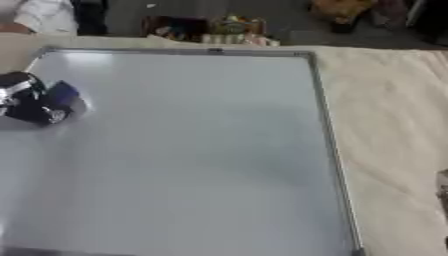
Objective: Wipe the whiteboard clean with a brush.
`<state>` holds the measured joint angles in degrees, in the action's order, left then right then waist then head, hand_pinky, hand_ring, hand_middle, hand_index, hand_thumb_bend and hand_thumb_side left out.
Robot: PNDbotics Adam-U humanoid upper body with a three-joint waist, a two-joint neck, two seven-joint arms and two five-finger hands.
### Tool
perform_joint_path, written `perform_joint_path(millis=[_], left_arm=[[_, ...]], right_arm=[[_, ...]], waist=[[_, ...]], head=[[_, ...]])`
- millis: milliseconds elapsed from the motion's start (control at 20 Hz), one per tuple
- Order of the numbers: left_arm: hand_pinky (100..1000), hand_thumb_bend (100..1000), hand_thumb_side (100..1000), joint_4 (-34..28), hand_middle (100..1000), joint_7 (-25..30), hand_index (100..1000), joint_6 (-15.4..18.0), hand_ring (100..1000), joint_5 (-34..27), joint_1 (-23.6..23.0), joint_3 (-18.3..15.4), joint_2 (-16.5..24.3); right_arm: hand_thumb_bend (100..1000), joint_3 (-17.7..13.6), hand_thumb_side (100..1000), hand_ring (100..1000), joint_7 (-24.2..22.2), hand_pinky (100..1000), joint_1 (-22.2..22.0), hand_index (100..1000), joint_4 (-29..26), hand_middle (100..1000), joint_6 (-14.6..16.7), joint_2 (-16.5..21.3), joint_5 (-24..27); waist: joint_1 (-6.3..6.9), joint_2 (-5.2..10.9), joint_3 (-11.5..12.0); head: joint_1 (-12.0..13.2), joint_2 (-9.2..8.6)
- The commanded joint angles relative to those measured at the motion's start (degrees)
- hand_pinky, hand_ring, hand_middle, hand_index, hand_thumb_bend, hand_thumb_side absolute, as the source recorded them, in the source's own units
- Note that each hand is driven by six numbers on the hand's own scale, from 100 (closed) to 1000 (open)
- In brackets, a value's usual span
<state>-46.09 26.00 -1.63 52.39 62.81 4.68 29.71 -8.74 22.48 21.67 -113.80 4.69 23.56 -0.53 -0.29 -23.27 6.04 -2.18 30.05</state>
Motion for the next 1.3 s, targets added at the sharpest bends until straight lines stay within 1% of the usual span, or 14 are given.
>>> perform_joint_path(millis=[50,150,250,400,650,800,1050,1150,1250,1300], left_arm=[[639,214,449,0.55,660,-0.37,296,-0.29,782,-0.13,-0.49,0.06,0.13],[631,178,444,0.61,646,-0.66,291,-0.41,775,-0.17,-0.51,0.08,0.12],[621,147,435,0.69,613,-0.90,280,-0.50,765,-0.20,-0.55,0.10,0.09],[611,133,433,0.84,576,-1.17,272,-0.55,750,-0.18,-0.55,0.13,0.04],[587,135,432,0.90,504,-1.20,270,-0.19,707,-0.36,-0.48,0.11,0.02],[564,143,426,0.78,451,-1.16,275,0.13,657,-0.60,-0.43,0.11,0.02],[544,144,411,0.62,415,-1.03,289,0.58,625,-1.01,-0.29,0.13,0.03],[539,145,386,0.62,397,-0.87,294,0.71,608,-1.04,-0.06,0.17,-0.07],[534,161,375,0.72,386,-0.69,298,0.78,599,-0.64,0.22,0.29,-0.18],[535,197,373,0.85,384,-0.65,306,0.80,600,-0.23,0.33,0.37,-0.24]], right_arm=[[100,-0.36,1000,880,0.07,898,0.34,883,-0.79,693,-0.17,0.80,-0.38],[100,-0.37,1000,880,0.15,898,0.34,883,-0.79,693,-0.18,0.79,-0.34],[100,-0.39,1000,880,0.20,898,0.35,883,-0.79,693,-0.18,0.79,-0.30],[100,-0.39,1000,880,0.23,899,0.38,883,-0.79,693,-0.18,0.81,-0.27],[100,-0.45,1000,881,0.22,899,0.32,883,-0.79,693,-0.17,0.78,-0.25],[100,-0.47,1000,881,0.18,900,0.23,884,-0.79,693,-0.22,0.71,-0.26],[100,-0.52,1000,881,0.12,900,0.09,885,-0.79,692,-0.31,0.57,-0.29],[100,-0.50,1000,881,0.10,900,0.06,885,-0.79,692,-0.34,0.55,-0.29],[100,-0.48,1000,881,0.08,900,0.06,885,-0.79,692,-0.34,0.54,-0.28],[100,-0.47,1000,881,0.06,900,0.08,885,-0.79,692,-0.33,0.55,-0.27]], waist=[[-0.27,0.82,0.07],[-0.30,0.79,0.08],[-0.34,0.76,0.10],[-0.39,0.70,0.14],[-0.46,0.69,0.16],[-0.46,0.76,0.19],[-0.38,0.87,0.12],[-0.31,0.90,0.07],[-0.25,0.92,0.00],[-0.22,0.91,-0.06]], head=[[-0.09,-0.74],[-0.07,-0.79],[-0.07,-0.83],[-0.10,-0.83],[-0.12,-0.79],[-0.12,-0.76],[-0.07,-0.71],[-0.04,-0.60],[0.00,-0.57],[0.02,-0.58]])
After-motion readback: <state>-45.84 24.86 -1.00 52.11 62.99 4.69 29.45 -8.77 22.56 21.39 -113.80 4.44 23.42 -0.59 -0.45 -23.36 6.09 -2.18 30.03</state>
